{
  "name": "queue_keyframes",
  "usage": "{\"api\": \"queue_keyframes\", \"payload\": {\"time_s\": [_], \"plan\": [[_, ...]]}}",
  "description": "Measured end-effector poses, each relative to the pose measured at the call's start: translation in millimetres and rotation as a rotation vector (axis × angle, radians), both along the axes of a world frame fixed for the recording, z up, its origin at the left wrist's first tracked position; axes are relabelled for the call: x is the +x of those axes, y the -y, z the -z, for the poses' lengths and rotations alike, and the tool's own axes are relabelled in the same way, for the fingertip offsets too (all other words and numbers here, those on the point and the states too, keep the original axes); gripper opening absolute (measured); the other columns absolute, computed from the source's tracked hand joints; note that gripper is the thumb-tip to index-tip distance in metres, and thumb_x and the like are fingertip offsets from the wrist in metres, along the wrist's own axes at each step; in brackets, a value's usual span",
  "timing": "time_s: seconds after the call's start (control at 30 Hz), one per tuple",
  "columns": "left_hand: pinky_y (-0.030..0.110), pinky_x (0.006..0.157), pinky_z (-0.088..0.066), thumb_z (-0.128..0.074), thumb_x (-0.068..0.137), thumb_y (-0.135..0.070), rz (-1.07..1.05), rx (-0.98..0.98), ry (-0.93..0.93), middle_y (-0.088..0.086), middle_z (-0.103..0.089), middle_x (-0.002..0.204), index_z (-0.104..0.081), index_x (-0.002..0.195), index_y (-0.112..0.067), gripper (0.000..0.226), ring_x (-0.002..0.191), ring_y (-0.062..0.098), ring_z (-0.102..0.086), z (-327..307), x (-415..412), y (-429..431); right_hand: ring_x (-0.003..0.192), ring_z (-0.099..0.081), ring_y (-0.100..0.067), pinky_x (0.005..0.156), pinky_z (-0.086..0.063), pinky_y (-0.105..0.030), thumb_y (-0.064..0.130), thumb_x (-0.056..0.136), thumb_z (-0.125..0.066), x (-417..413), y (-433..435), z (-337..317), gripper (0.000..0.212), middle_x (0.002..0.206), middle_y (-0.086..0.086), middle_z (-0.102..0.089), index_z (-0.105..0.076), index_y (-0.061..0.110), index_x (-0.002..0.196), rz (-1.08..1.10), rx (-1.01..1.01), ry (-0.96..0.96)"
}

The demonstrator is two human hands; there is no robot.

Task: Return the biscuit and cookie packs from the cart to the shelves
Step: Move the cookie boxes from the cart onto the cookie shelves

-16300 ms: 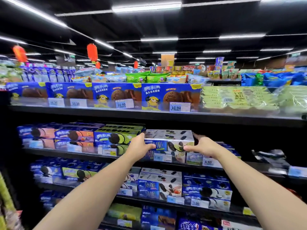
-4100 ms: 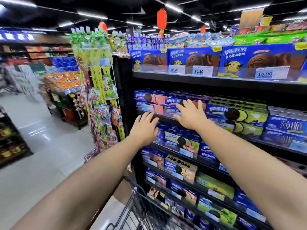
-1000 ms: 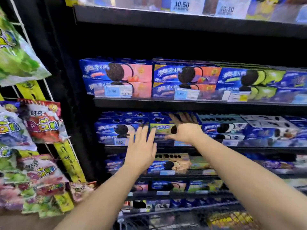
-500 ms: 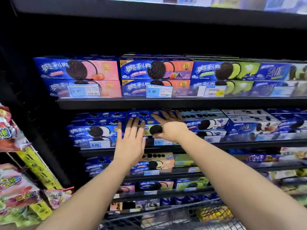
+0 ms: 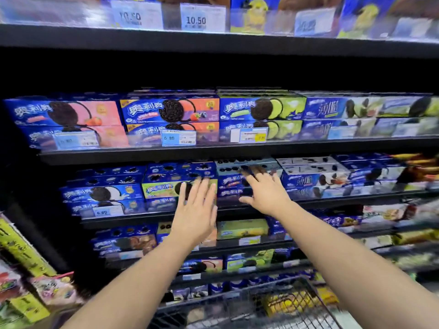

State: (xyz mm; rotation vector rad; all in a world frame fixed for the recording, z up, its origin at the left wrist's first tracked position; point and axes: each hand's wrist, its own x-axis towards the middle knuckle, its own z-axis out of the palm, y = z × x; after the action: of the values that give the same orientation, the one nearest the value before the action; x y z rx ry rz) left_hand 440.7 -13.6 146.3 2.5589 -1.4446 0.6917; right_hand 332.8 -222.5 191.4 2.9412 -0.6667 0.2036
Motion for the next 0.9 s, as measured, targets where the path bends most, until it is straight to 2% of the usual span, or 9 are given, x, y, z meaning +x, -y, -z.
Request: {"api": "queue_keyframes", "payload": {"time_s": [0.07, 0.13, 0.17, 0.23, 0.3, 0.37, 0.63, 0.9], "plan": [[0.058, 0.122, -0.01, -0.036, 0.102, -0.042, 0.023, -0.018, 0.034, 0.01, -0.028, 0.163, -0.03, 0.157, -0.013, 0.063, 0.152, 0.03, -0.021, 11.4, -11.4, 21.9, 0.15, -0.024, -0.026, 0.118, -0.022, -0.052, 0.073, 0.085, -0.056, 3.5, 24.6, 0.5, 0.093, 0.165, -0.006, -0.024, -0.018, 0.03, 0.159, 0.013, -0.026, -0.003], [0.059, 0.122, -0.013, -0.039, 0.101, -0.042, 0.03, 0.001, 0.023, 0.01, -0.031, 0.162, -0.033, 0.156, -0.013, 0.063, 0.152, 0.03, -0.023, 20.3, -21.7, 40.4, 0.145, -0.036, -0.028, 0.113, -0.033, -0.049, 0.075, 0.081, -0.06, 9.9, 43.1, -4.0, 0.098, 0.159, -0.008, -0.036, -0.023, 0.028, 0.158, -0.004, 0.008, -0.046], [0.059, 0.121, -0.013, -0.039, 0.1, -0.042, 0.033, 0.013, 0.023, 0.01, -0.032, 0.161, -0.034, 0.156, -0.013, 0.062, 0.152, 0.03, -0.023, 24.0, -26.1, 47.8, 0.145, -0.037, -0.029, 0.113, -0.033, -0.049, 0.076, 0.08, -0.061, 14.6, 51.8, -7.0, 0.101, 0.16, -0.008, -0.035, -0.019, 0.028, 0.159, -0.025, 0.035, -0.069], [0.06, 0.121, -0.014, -0.038, 0.1, -0.042, 0.021, 0.014, 0.022, 0.01, -0.034, 0.16, -0.033, 0.156, -0.013, 0.063, 0.151, 0.03, -0.024, 28.9, -31.9, 58.0, 0.149, -0.029, -0.026, 0.12, -0.024, -0.051, 0.079, 0.076, -0.06, 26.1, 64.1, -12.3, 0.109, 0.166, -0.004, -0.022, -0.009, 0.032, 0.16, -0.087, 0.047, -0.105], [0.06, 0.121, -0.014, -0.04, 0.1, -0.041, -0.007, 0.005, 0.013, 0.011, -0.035, 0.16, -0.033, 0.155, -0.012, 0.063, 0.151, 0.03, -0.025, 29.8, -33.5, 65.1, 0.152, -0.021, -0.024, 0.122, -0.014, -0.052, 0.083, 0.072, -0.06, 40.0, 70.2, -17.9, 0.112, 0.168, 0.0, -0.013, -0.008, 0.036, 0.159, -0.152, 0.029, -0.14], [0.059, 0.122, -0.014, -0.041, 0.099, -0.042, -0.027, -0.011, 0.024, 0.011, -0.035, 0.159, -0.034, 0.154, -0.012, 0.063, 0.151, 0.03, -0.025, 31.4, -34.1, 68.6, 0.153, -0.019, -0.024, 0.122, -0.01, -0.05, 0.084, 0.069, -0.061, 50.5, 72.0, -18.6, 0.113, 0.169, 0.002, -0.01, -0.007, 0.039, 0.159, -0.169, 0.062, -0.176], [0.06, 0.122, -0.011, -0.044, 0.098, -0.039, -0.097, -0.059, 0.029, 0.011, -0.041, 0.151, -0.039, 0.15, -0.012, 0.059, 0.142, 0.033, -0.035, 37.8, -33.8, 71.5, 0.148, -0.027, -0.03, 0.119, -0.019, -0.046, 0.083, 0.069, -0.063, 64.5, 73.9, -5.6, 0.107, 0.167, 0.002, -0.018, -0.012, 0.047, 0.156, -0.145, 0.063, -0.12], [0.061, 0.121, -0.009, -0.042, 0.099, -0.037, -0.104, -0.04, 0.022, 0.012, -0.034, 0.156, -0.034, 0.151, -0.011, 0.058, 0.148, 0.032, -0.027, 44.3, -37.3, 69.9, 0.148, -0.023, -0.03, 0.12, -0.017, -0.047, 0.075, 0.08, -0.061, 51.1, 66.9, -2.2, 0.095, 0.164, 0.0, -0.021, -0.014, 0.044, 0.157, -0.15, 0.041, -0.088]]}}
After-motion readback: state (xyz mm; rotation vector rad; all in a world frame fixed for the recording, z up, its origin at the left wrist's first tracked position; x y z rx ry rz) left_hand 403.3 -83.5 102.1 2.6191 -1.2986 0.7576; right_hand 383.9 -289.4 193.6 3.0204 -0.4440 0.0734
